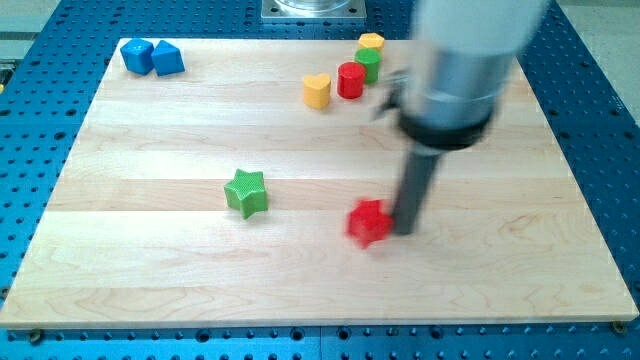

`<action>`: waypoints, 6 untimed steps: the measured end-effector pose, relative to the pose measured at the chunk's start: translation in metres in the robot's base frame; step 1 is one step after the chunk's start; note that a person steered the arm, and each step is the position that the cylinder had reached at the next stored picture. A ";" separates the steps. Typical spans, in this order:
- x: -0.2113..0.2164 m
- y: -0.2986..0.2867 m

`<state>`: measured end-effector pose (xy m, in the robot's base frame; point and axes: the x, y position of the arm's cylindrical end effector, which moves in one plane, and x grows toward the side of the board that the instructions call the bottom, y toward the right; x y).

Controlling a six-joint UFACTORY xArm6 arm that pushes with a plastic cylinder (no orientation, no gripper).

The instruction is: Align the red star and green star in a diagonal line

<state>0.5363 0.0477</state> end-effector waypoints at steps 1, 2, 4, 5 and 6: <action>0.038 -0.095; 0.009 -0.072; -0.065 -0.144; -0.011 -0.187; 0.036 -0.137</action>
